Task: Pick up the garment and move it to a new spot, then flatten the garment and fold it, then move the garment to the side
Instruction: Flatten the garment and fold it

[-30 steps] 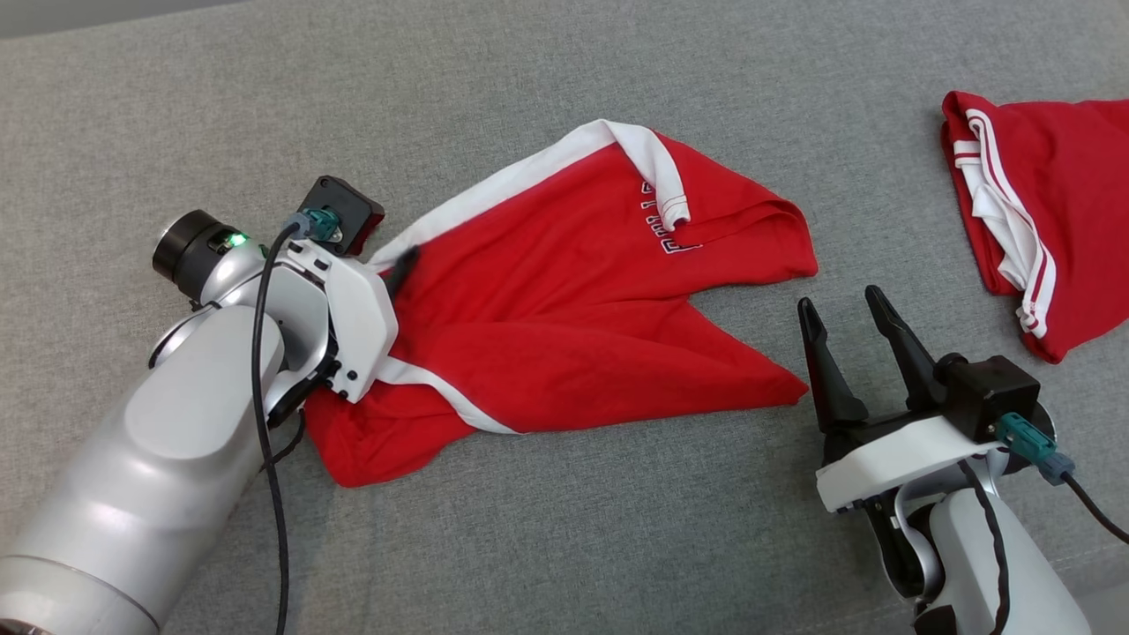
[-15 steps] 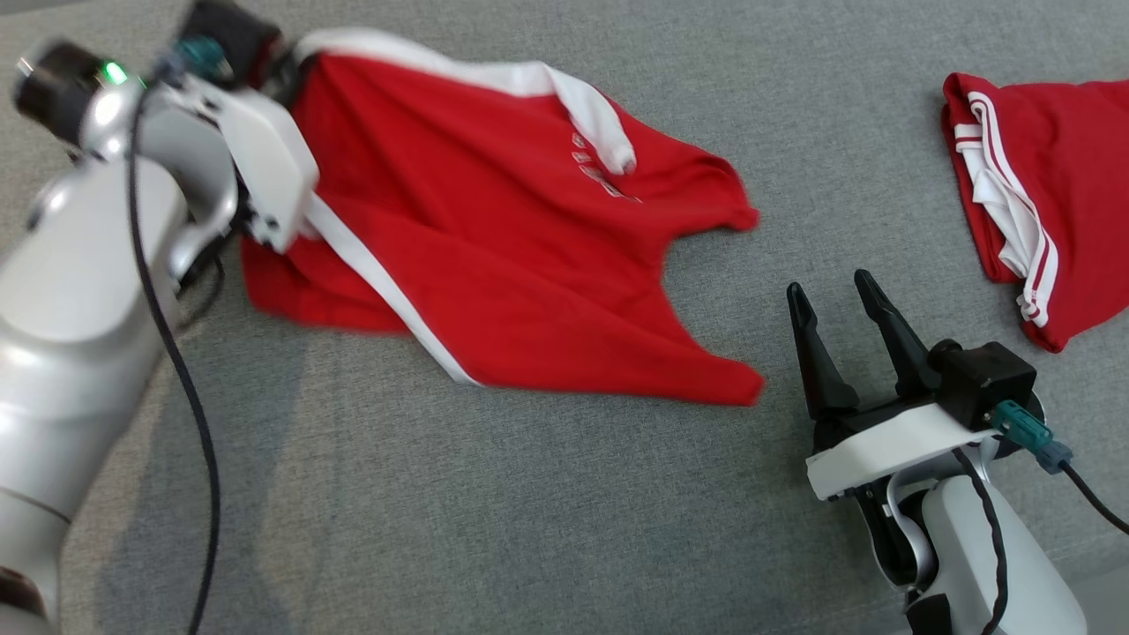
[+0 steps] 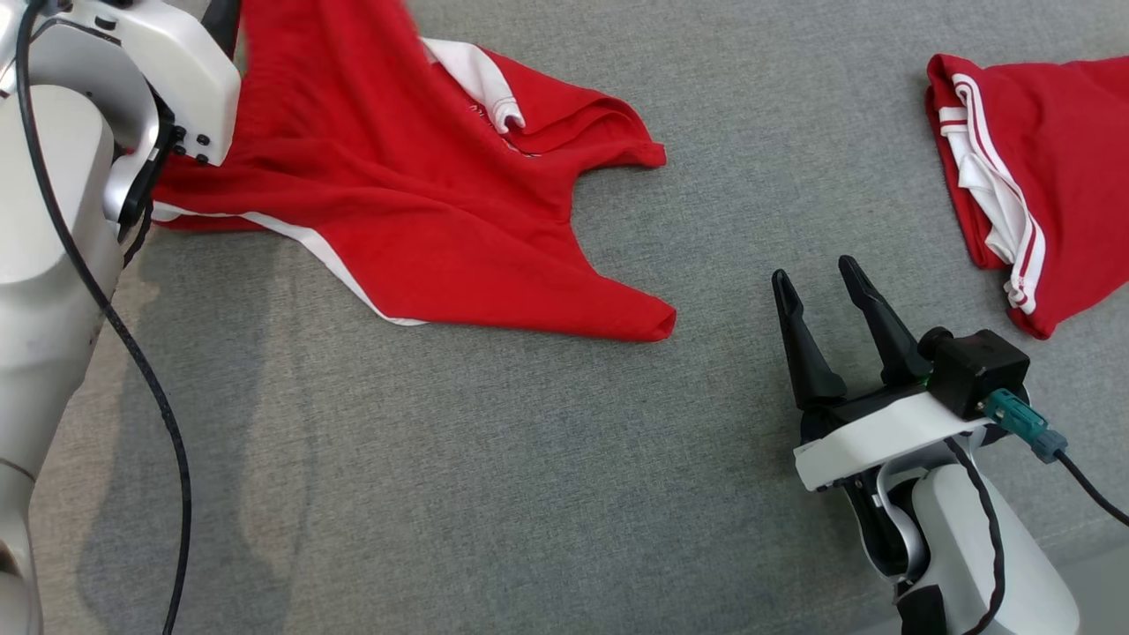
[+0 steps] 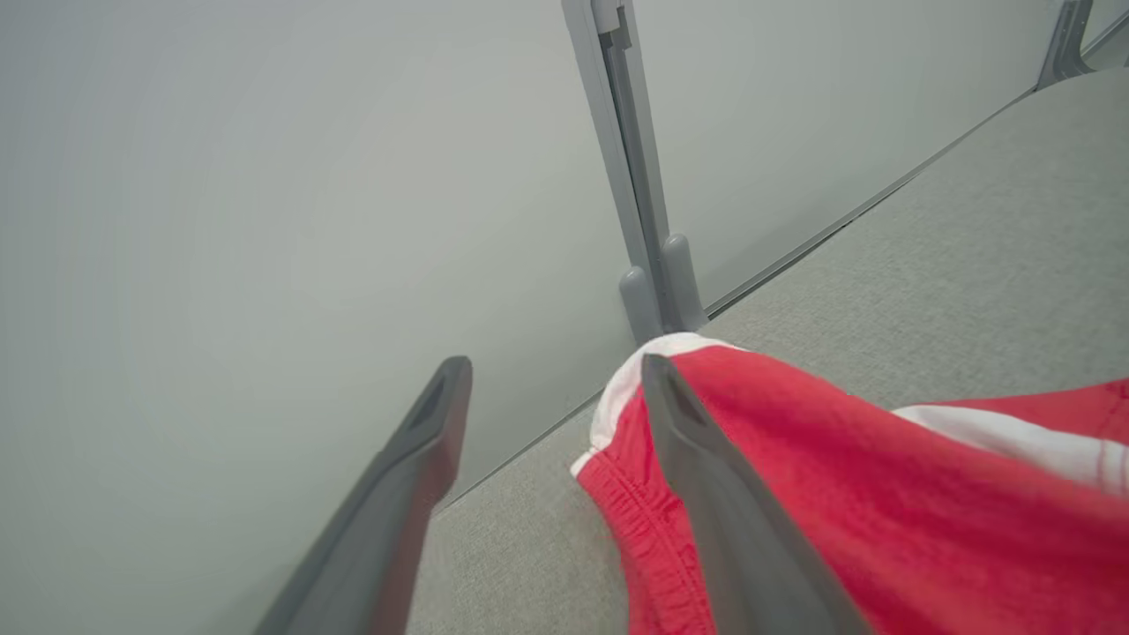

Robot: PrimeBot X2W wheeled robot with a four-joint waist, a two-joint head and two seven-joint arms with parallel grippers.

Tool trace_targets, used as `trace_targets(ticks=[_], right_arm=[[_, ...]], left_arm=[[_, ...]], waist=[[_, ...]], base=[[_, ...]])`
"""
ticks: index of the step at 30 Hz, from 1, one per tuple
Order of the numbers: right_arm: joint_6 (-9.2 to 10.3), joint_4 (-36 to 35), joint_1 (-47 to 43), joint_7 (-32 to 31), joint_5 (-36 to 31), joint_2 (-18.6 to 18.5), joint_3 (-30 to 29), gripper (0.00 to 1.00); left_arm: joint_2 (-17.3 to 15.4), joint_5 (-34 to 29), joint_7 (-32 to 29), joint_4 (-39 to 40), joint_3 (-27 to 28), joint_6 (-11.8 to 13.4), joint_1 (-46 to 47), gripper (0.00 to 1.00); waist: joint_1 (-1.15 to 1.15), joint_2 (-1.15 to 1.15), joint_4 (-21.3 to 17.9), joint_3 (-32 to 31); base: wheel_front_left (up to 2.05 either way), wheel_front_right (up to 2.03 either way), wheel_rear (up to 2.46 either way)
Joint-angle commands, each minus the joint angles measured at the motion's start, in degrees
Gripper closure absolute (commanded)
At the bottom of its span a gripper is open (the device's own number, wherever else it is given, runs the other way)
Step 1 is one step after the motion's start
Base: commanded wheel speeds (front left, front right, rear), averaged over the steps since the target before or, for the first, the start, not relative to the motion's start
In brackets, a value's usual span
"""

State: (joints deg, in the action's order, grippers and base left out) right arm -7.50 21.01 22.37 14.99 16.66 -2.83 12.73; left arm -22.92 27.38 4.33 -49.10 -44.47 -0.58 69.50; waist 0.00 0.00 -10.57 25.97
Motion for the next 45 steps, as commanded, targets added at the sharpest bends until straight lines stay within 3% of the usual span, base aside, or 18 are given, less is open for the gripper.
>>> trace_targets(ticks=[1, 7, 13, 18, 23, 30, 33, 45], right_arm=[[0.02, -0.32, 0.55, 0.33, -0.21, -0.19, -0.01, 0.00], [0.02, -0.23, -0.16, 0.33, -2.00, -0.22, -0.71, 0.00], [0.02, 0.51, -1.14, 0.33, -3.37, -0.22, 0.13, 0.00], [0.02, -1.14, -2.20, 0.33, -3.16, -0.85, 3.45, 0.00], [0.02, -0.85, -3.17, 0.28, -2.88, -2.77, 7.93, 0.00], [0.02, 2.12, -3.99, -1.40, -3.48, -5.28, 12.62, 0.00], [0.03, 5.02, -2.84, -1.72, -7.55, -7.78, 14.28, 0.00], [0.03, 15.67, 1.79, -2.15, -14.62, -10.50, 14.74, 0.00]], left_arm=[[-0.15, 0.28, 0.56, -0.38, 0.24, 0.21, -0.22, 0.00], [0.27, 1.79, 6.98, -0.82, 2.32, 1.75, -1.52, 0.00], [-0.13, 3.76, 10.42, 3.73, 5.17, 2.93, -6.83, 0.00], [-0.54, 4.75, 10.83, 15.21, 9.77, 5.27, -17.69, 0.00], [1.04, 3.92, 10.80, 26.20, 14.41, 7.34, -30.49, 0.00], [5.29, 2.11, 10.81, 34.34, 16.70, 5.98, -45.52, 0.00], [7.80, 1.33, 10.81, 35.46, 17.86, 5.08, -49.88, 0.00], [14.05, -2.88, 10.82, 34.14, 21.31, 0.58, -54.98, 0.00]], waist=[[0.00, 0.00, 0.32, -0.23], [0.00, 0.00, 3.06, -2.33], [0.00, 0.00, 6.62, -5.34], [0.00, 0.00, 10.69, -8.62], [0.00, 0.00, 14.74, -12.16], [0.00, 0.00, 20.31, -16.05], [0.00, 0.00, 22.30, -16.88], [0.00, 0.00, 28.50, -16.94]], base=[[0.00, 0.00, 0.00], [0.00, 0.00, 0.00], [0.00, 0.00, 0.00], [0.00, 0.00, 0.00], [0.00, 0.00, 0.00], [0.00, 0.00, 0.00], [0.00, 0.00, 0.00], [0.00, 0.00, 0.00]])
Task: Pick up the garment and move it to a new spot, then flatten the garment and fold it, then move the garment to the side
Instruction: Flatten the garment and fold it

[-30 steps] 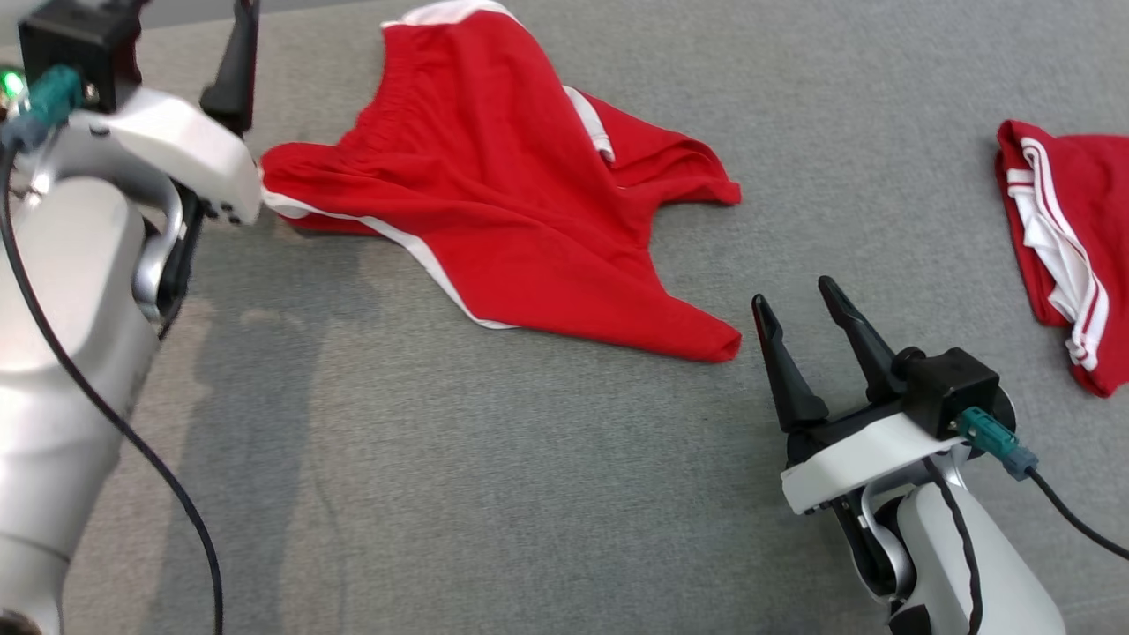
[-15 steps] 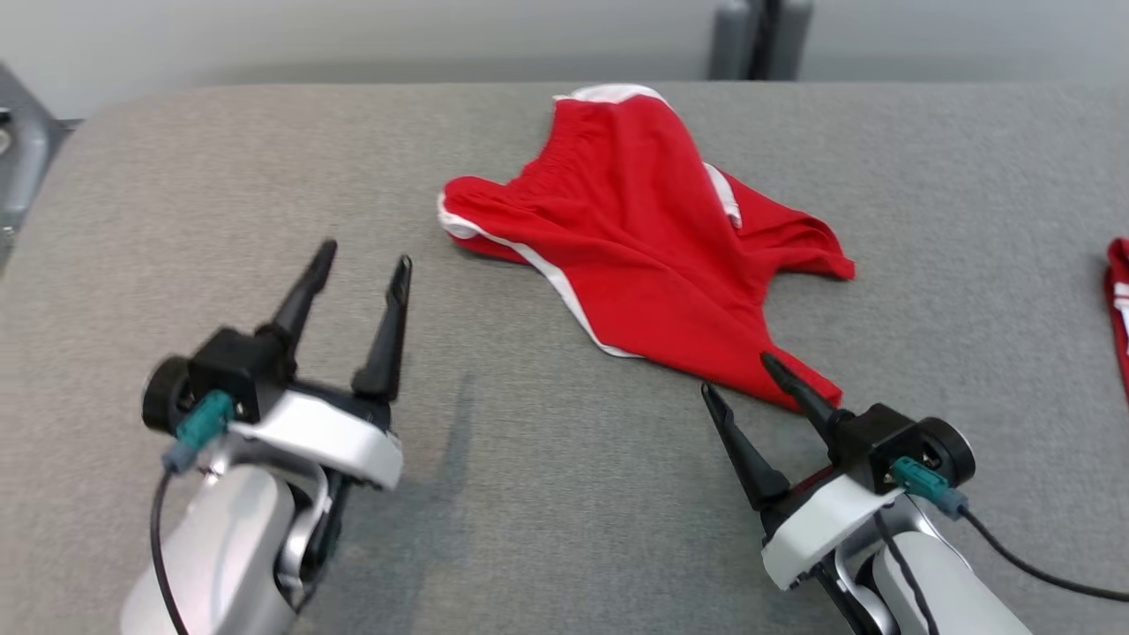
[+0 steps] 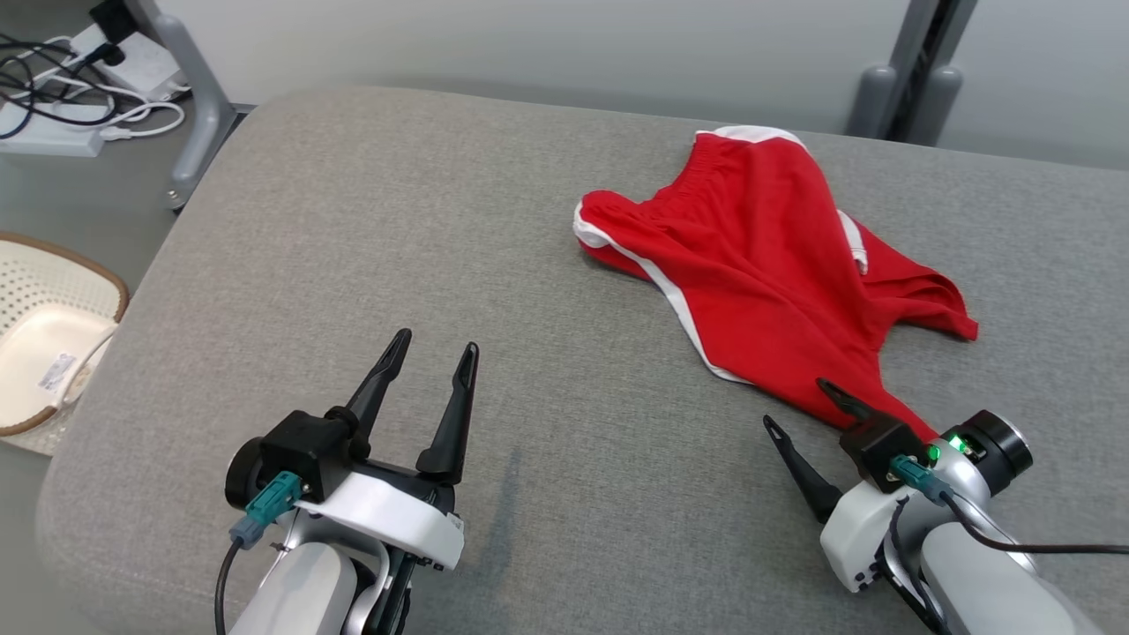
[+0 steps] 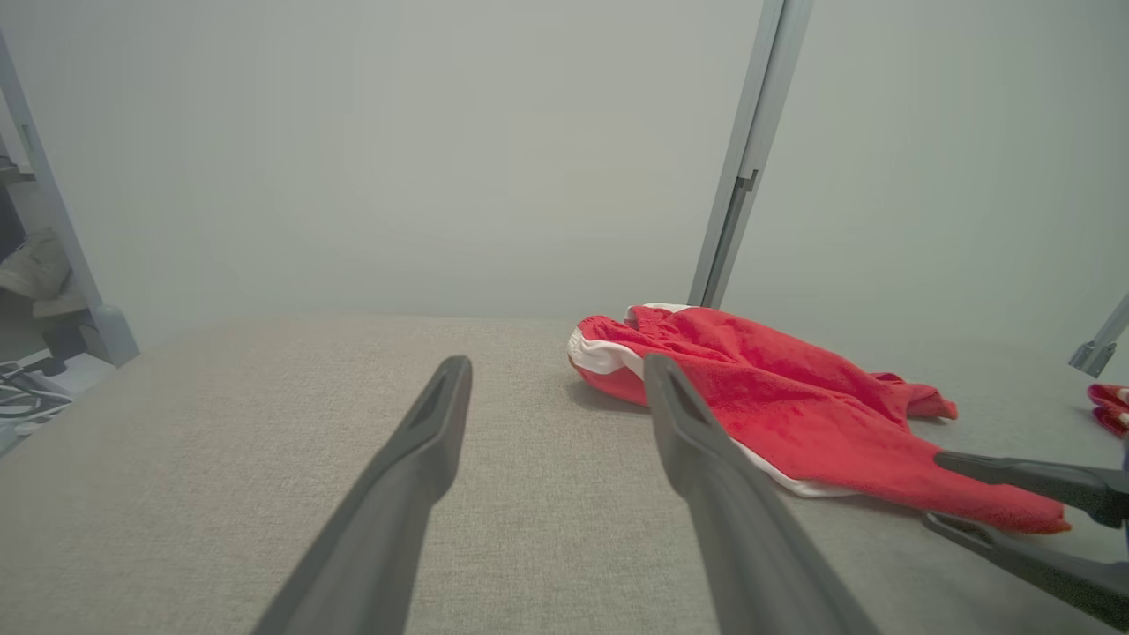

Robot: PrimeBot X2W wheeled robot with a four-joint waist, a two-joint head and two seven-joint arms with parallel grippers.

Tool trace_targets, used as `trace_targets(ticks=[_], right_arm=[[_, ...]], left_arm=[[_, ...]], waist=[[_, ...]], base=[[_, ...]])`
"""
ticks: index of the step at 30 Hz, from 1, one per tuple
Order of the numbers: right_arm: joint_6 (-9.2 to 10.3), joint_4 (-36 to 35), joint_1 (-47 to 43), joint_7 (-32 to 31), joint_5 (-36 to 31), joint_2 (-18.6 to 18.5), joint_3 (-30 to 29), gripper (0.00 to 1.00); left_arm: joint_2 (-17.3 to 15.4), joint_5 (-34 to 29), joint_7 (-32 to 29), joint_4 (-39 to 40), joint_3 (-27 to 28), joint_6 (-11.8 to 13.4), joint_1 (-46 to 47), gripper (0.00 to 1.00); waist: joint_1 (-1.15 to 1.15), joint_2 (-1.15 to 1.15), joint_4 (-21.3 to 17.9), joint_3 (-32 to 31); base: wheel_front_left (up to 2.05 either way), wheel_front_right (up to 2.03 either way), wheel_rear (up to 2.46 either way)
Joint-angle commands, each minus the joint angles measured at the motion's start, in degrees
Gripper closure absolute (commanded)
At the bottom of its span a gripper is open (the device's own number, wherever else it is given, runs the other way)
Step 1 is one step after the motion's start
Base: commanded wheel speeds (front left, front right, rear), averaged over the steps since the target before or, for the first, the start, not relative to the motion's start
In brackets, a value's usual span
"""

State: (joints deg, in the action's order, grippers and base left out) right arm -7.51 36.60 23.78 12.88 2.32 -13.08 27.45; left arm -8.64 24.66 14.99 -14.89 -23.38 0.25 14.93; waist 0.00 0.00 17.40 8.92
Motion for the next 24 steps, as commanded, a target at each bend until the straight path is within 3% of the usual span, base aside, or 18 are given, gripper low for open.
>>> trace_targets(ticks=[1, 3, 4, 5, 7, 9, 10, 11, 17, 24], right_arm=[[0.04, 1.05, 0.91, 0.02, -0.79, -0.55, 0.13, 0.00], [0.04, 2.81, 1.77, 0.15, -1.49, -0.86, 0.80, 0.00], [0.04, 3.72, 2.27, 0.09, -1.92, -1.06, 1.09, 0.16], [0.04, 4.59, 2.91, 0.08, -2.39, -1.29, 1.03, 0.56], [0.04, 6.40, 3.86, 0.02, -3.46, -1.35, 0.56, 0.74], [0.04, 7.95, 4.61, 0.26, -4.47, -1.10, 0.11, 0.74], [0.04, 8.50, 4.93, 0.45, -4.66, -0.88, -0.14, 0.79], [0.04, 9.27, 5.22, 0.48, -5.00, -0.69, -0.10, 1.00], [0.04, 11.26, 7.09, 1.47, -4.28, 0.61, -0.30, 1.00], [0.04, 6.39, 6.74, 2.34, 0.90, 3.31, 1.37, 1.00]], left_arm=[[0.11, -0.59, 0.16, -0.18, 0.69, -0.46, -0.46, 0.00], [0.83, -1.12, 0.16, -0.55, 1.52, -1.16, -0.50, 0.00], [1.16, -1.36, 0.16, -0.71, 1.93, -1.46, -0.47, 0.00], [1.43, -1.65, 0.16, -0.88, 2.23, -1.82, -0.38, 0.00], [1.90, -2.19, 0.17, -1.15, 2.92, -2.27, -0.17, 0.00], [2.46, -2.81, 0.17, -1.29, 3.57, -2.76, -0.03, 0.00], [2.73, -2.93, 0.17, -1.36, 3.85, -3.01, -0.01, 0.00], [2.96, -3.12, 0.17, -1.44, 4.10, -3.29, -0.03, 0.00], [3.84, -4.33, 0.17, -1.94, 5.78, -4.23, -0.21, 0.00], [4.51, -5.53, 0.17, -2.77, 7.43, -5.00, -0.81, 0.00]], waist=[[0.00, 0.00, 0.84, 0.20], [0.00, 0.00, 1.41, 0.45], [0.00, 0.00, 1.66, 0.59], [0.00, 0.00, 1.86, 0.75], [0.00, 0.00, 2.17, 1.03], [0.00, 0.00, 2.38, 1.34], [0.00, 0.00, 2.42, 1.46], [0.00, 0.00, 2.44, 1.56], [0.00, 0.00, 1.95, 1.88], [0.00, 0.00, 0.20, 0.73]], base=[[0.00, 0.00, 0.00], [0.00, 0.00, 0.00], [0.00, 0.00, 0.00], [0.00, 0.00, 0.00], [0.00, 0.00, 0.00], [0.00, 0.00, 0.00], [0.00, 0.00, 0.00], [0.00, 0.00, 0.00], [0.00, 0.00, 0.00], [0.00, 0.00, 0.00]])
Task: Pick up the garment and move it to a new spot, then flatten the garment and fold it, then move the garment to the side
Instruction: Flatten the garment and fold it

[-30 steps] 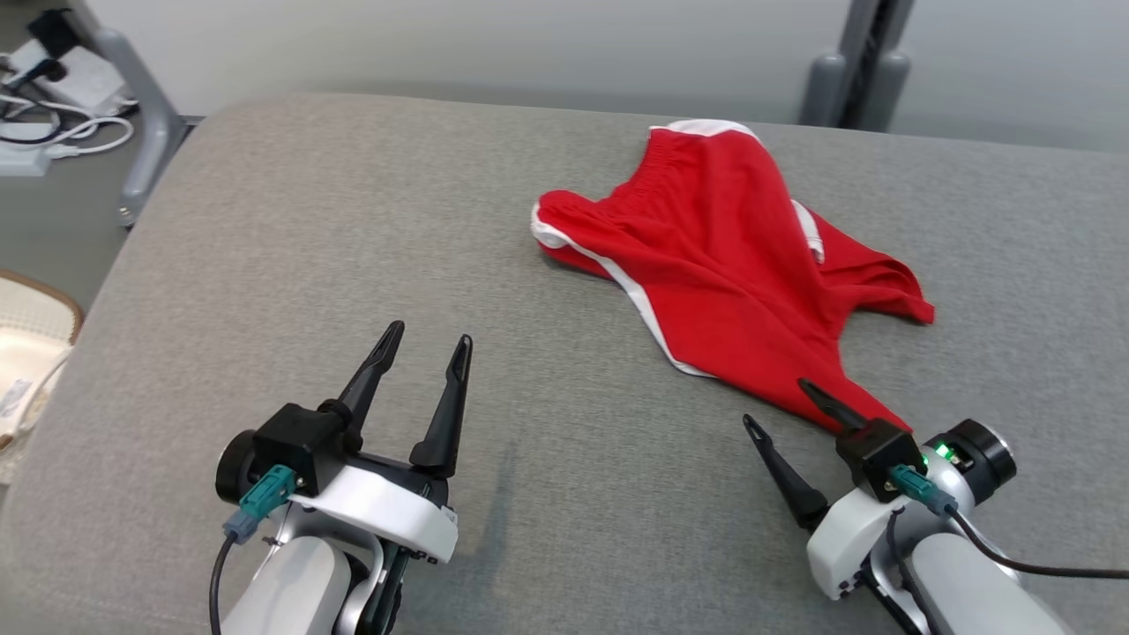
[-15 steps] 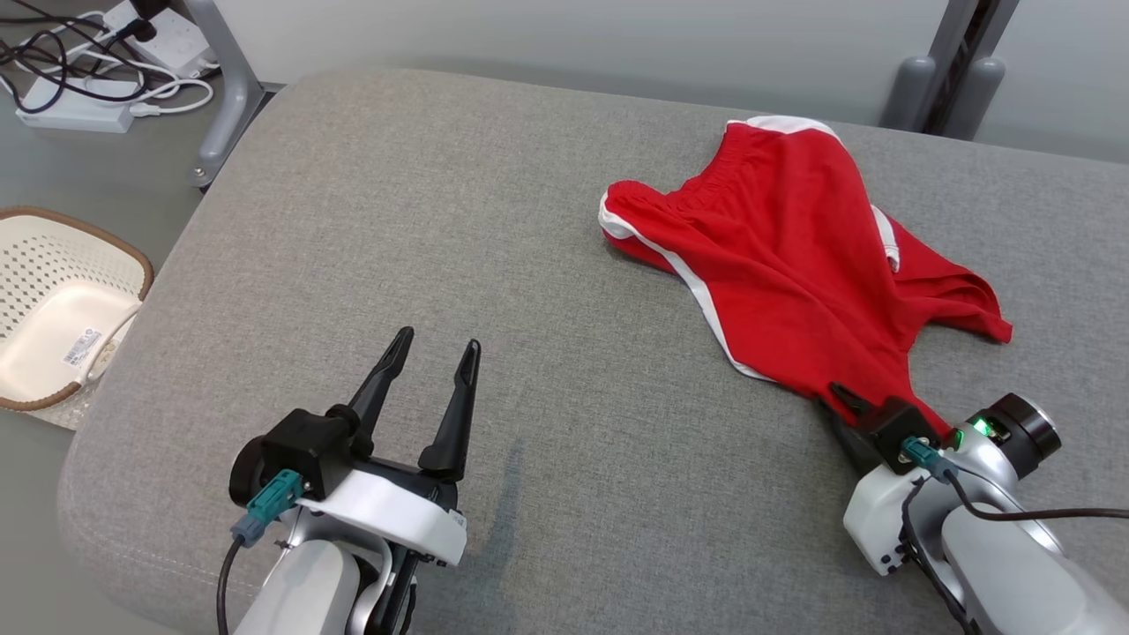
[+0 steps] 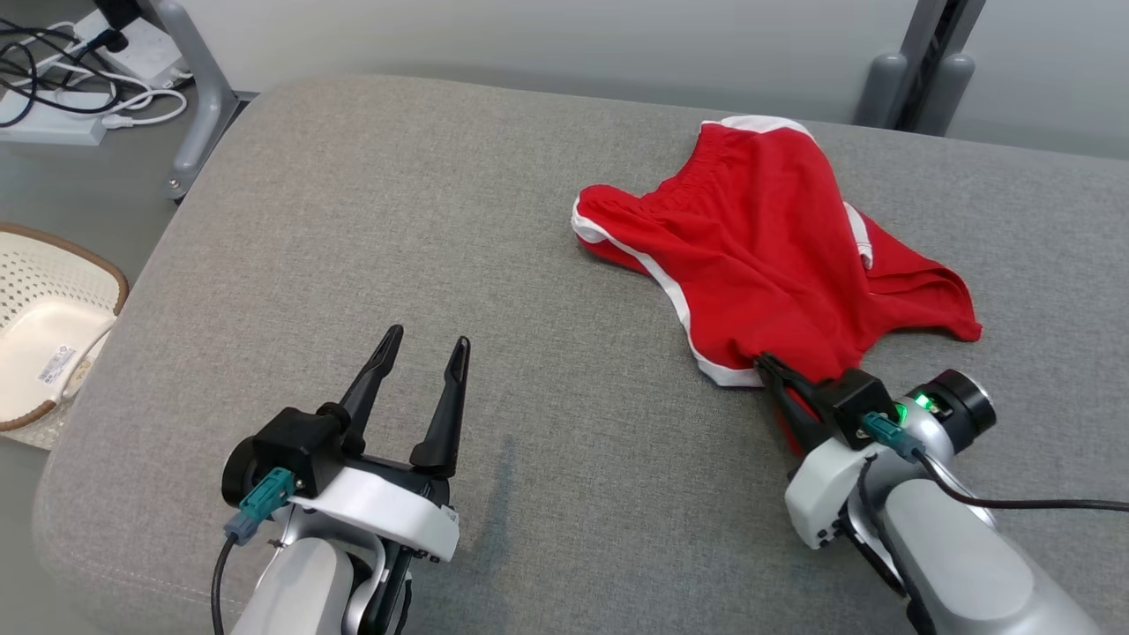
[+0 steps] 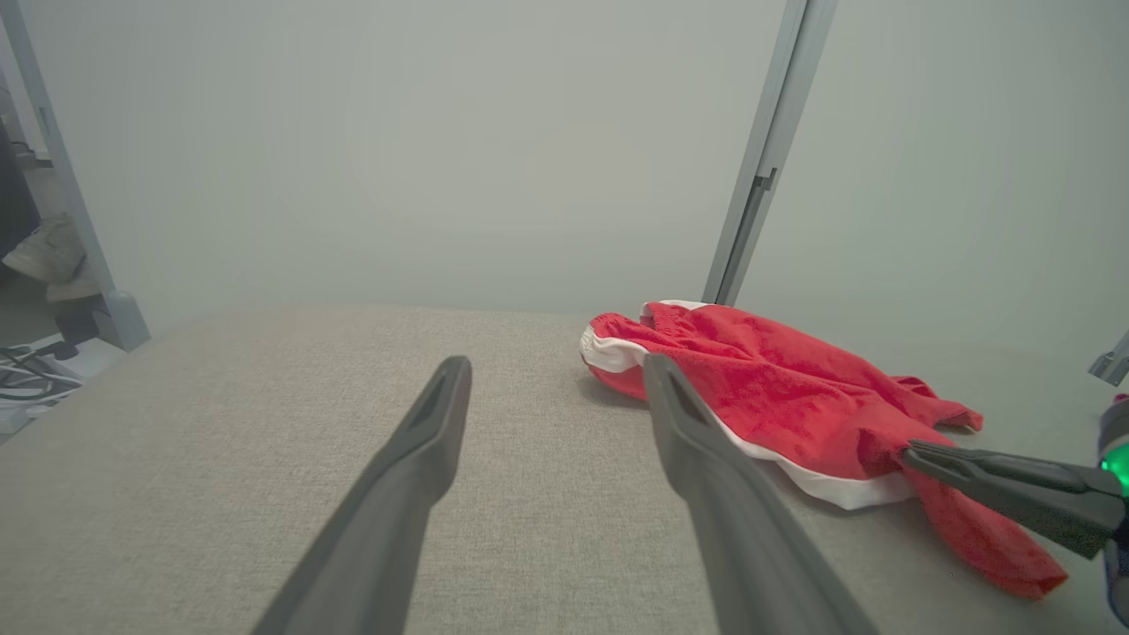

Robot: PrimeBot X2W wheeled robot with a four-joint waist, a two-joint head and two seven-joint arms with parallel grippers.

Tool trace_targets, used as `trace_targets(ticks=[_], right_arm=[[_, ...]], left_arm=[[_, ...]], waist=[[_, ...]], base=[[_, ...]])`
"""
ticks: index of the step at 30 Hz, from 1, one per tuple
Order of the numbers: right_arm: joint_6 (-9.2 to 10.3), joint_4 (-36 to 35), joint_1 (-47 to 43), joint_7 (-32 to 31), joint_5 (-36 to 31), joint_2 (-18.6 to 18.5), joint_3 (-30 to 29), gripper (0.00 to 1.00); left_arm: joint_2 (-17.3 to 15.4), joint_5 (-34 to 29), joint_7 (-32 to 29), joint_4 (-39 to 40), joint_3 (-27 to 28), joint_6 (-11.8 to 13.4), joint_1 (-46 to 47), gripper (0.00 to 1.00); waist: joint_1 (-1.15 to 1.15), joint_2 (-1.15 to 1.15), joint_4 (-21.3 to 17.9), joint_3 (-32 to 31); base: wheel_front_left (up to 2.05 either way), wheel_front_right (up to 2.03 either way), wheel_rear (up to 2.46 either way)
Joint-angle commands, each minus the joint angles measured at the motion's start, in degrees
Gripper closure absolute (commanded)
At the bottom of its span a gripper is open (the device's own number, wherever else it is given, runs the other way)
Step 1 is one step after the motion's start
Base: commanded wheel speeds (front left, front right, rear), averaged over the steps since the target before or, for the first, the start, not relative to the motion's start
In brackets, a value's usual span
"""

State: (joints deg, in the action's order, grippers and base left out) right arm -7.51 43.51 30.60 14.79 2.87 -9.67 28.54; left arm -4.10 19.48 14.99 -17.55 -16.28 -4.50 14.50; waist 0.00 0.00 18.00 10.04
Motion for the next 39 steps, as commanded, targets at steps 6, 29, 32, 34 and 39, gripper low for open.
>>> trace_targets(ticks=[6, 29, 32, 34, 39], right_arm=[[0.04, -8.33, -1.05, 0.19, 9.78, -0.25, 4.00, 1.00], [0.03, 7.37, 5.80, -6.51, 13.47, -7.18, -12.73, 0.00], [0.03, 8.60, 6.53, -3.23, 10.23, -5.58, -14.80, 0.00], [0.03, 8.07, 5.83, -1.63, 8.97, -3.52, -16.20, 0.00], [0.03, 1.61, 0.38, 0.19, 7.13, 1.40, -17.91, 0.00]], left_arm=[[0.29, -1.02, 0.17, -0.64, 1.24, -0.93, -1.20, 0.00], [0.96, -1.85, 0.17, -2.48, 0.35, -2.21, 0.42, 0.00], [0.96, -2.13, 0.17, -2.65, 0.43, -2.30, 0.56, 0.00], [0.94, -2.20, 0.17, -2.66, 0.62, -2.27, 0.60, 0.00], [0.97, -2.45, 0.17, -2.65, 0.99, -2.35, -0.45, 0.00]], waist=[[0.00, 0.00, -2.24, -1.66], [0.00, 0.00, -2.13, 0.76], [0.00, 0.00, -2.95, 0.42], [0.00, 0.00, -3.59, 0.05], [0.00, 0.00, -5.49, -1.08]], base=[[0.00, 0.00, 0.00], [0.00, 0.00, 0.00], [0.00, 0.00, 0.00], [0.00, 0.00, 0.00], [0.00, 0.00, 0.00]])
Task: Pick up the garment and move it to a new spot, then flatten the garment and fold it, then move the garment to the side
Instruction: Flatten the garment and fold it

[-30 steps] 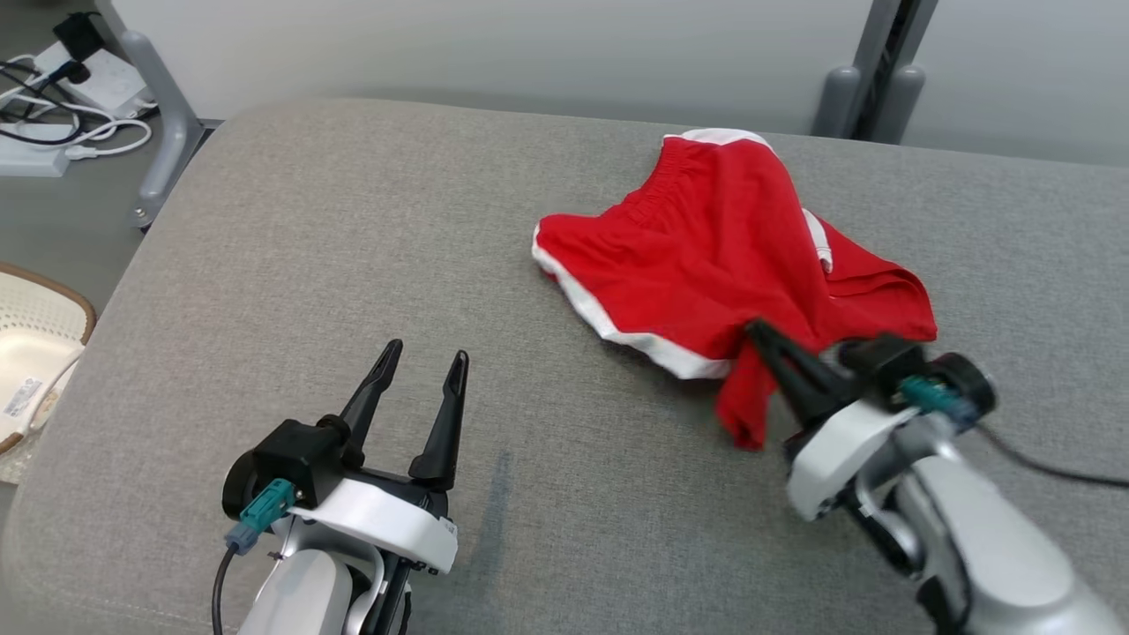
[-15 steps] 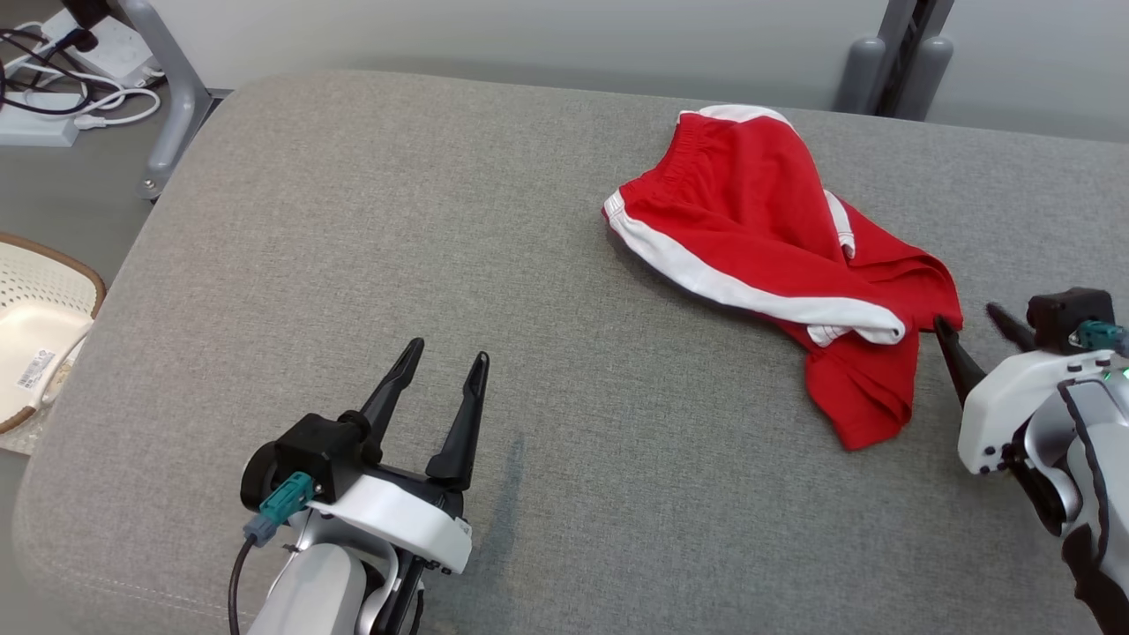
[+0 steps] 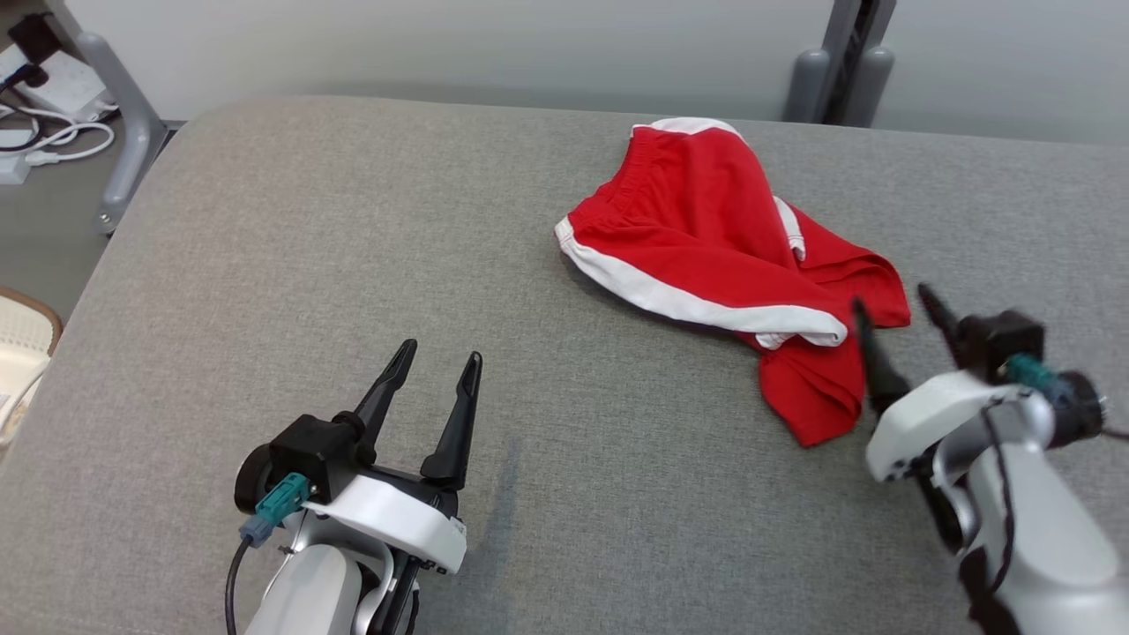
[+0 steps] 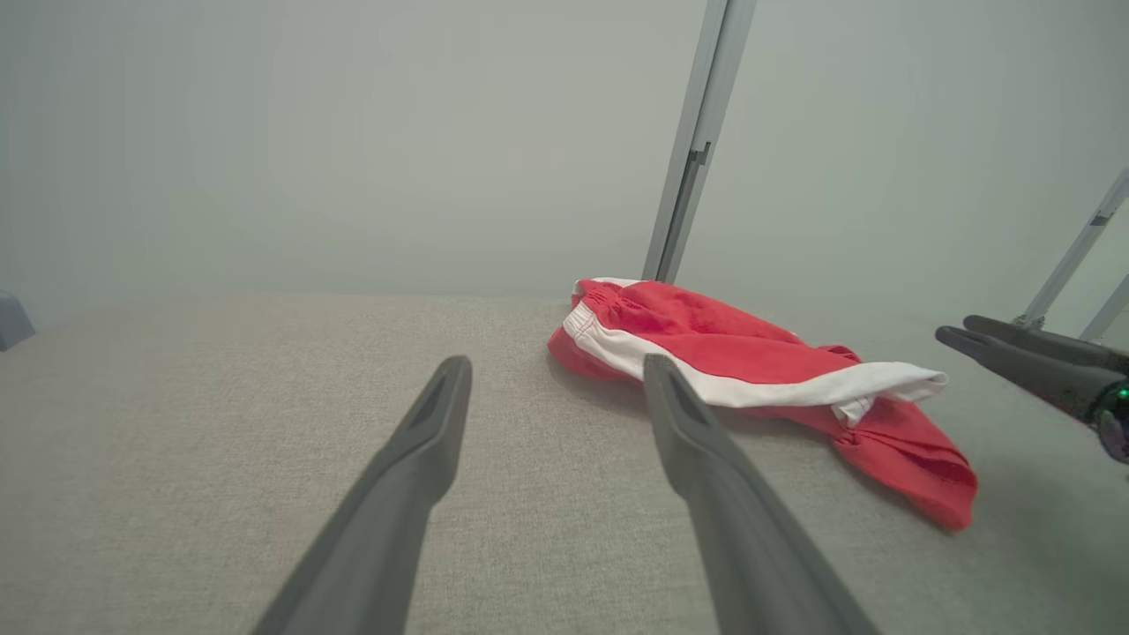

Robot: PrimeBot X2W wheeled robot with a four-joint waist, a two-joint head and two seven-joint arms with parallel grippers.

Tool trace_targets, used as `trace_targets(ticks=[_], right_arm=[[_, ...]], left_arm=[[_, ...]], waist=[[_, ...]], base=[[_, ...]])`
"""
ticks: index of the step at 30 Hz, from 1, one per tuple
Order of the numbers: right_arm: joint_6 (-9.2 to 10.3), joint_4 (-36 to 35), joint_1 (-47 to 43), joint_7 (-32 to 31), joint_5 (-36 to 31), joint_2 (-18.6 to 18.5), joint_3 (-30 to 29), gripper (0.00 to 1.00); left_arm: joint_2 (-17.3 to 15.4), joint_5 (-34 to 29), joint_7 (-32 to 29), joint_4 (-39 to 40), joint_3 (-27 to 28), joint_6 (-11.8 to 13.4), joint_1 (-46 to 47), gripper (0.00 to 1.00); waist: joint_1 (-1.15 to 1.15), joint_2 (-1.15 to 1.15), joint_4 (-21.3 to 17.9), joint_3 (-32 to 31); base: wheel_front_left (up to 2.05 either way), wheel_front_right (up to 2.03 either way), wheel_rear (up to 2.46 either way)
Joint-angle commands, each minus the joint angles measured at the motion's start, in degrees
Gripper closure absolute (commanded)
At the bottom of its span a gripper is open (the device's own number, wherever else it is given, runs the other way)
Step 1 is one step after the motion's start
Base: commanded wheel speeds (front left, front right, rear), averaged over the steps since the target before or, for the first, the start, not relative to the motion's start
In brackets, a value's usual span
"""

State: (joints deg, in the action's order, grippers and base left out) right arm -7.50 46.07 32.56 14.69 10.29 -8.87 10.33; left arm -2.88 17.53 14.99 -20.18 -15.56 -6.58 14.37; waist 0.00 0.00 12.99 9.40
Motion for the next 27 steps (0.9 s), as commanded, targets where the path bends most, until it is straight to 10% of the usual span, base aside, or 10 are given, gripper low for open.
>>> trace_targets(ticks=[1, 12, 27], right_arm=[[0.02, -2.64, -2.81, 0.40, -0.49, 1.16, 0.64, 0.00], [0.02, -16.56, -14.90, -1.12, -3.01, 4.62, 5.26, 0.00], [0.02, -7.37, -9.80, -5.93, 2.82, 5.80, 0.34, 0.00]], left_arm=[[-0.26, -0.52, 0.17, -0.04, 0.25, -0.30, -0.47, 0.00], [-0.18, -0.74, 0.17, 0.45, 0.53, -0.35, -1.67, 0.00], [-0.15, 0.83, 0.17, -0.13, -1.41, -0.43, -0.50, 0.00]], waist=[[0.00, 0.00, -0.64, -0.63], [0.00, 0.00, -2.36, -1.94], [0.00, 0.00, 1.68, -1.00]], base=[[0.00, 0.00, 0.00], [0.00, 0.00, 0.00], [0.00, 0.00, 0.00]])
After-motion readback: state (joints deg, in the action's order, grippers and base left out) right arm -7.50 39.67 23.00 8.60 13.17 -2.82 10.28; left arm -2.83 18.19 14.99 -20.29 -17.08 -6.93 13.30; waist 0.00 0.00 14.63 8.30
